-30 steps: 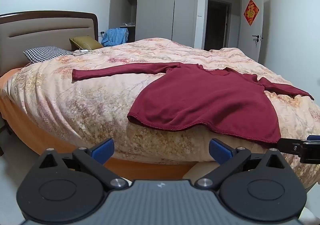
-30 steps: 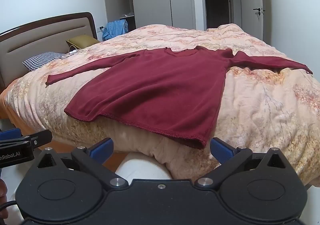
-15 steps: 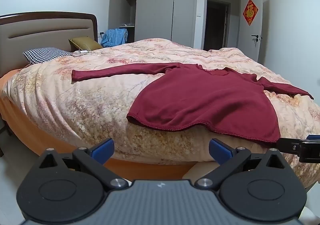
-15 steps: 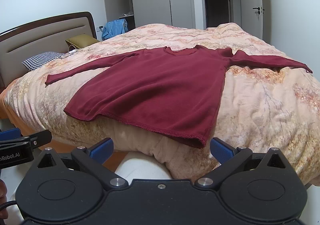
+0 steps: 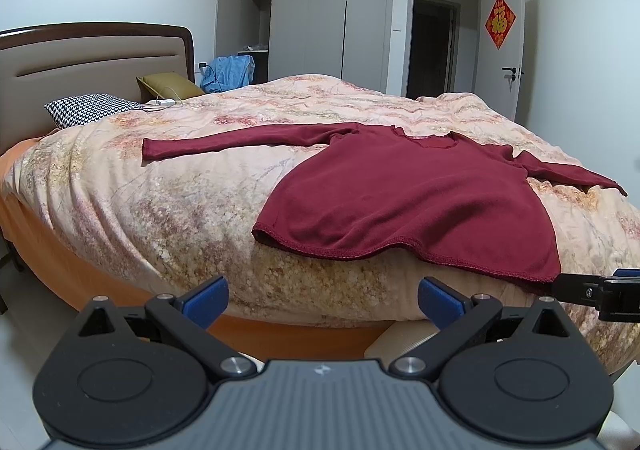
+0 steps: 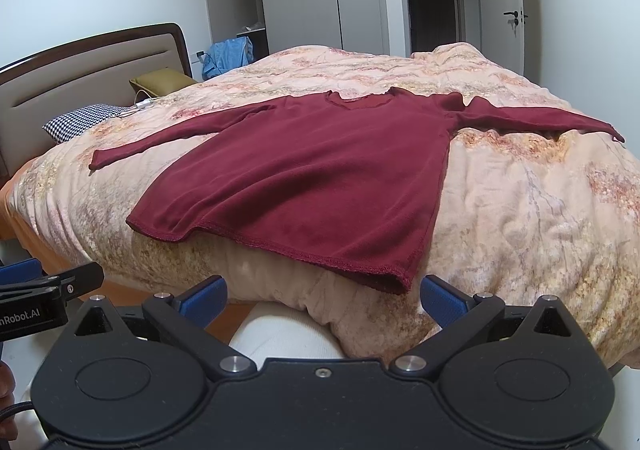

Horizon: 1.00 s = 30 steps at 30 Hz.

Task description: Fold small clothes

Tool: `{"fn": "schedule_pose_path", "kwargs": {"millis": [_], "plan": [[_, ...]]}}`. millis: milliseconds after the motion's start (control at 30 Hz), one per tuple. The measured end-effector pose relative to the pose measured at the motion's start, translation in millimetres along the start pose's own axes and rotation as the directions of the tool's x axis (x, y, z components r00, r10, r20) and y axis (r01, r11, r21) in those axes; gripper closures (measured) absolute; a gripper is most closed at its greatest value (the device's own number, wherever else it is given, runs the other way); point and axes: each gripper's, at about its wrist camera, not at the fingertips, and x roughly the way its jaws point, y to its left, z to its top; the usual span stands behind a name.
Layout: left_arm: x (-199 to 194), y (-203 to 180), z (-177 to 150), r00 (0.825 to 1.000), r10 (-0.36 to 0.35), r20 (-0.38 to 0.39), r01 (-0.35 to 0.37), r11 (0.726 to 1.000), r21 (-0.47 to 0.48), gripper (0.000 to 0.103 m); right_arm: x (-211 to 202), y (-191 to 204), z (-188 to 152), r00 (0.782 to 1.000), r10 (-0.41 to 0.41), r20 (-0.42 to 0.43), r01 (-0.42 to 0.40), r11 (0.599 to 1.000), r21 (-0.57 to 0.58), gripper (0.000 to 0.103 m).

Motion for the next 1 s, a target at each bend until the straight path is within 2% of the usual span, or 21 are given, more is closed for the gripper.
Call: {"fn": "schedule_pose_path", "kwargs": {"millis": [1000], "plan": [[0.4, -1.1, 0.3, 1.0, 0.003, -0.004, -0.002, 1.0, 0.003, 0.0, 0.9, -1.7, -1.0, 1.0, 0.002, -0.004, -0.002, 1.0, 0.009, 0.0]]}}
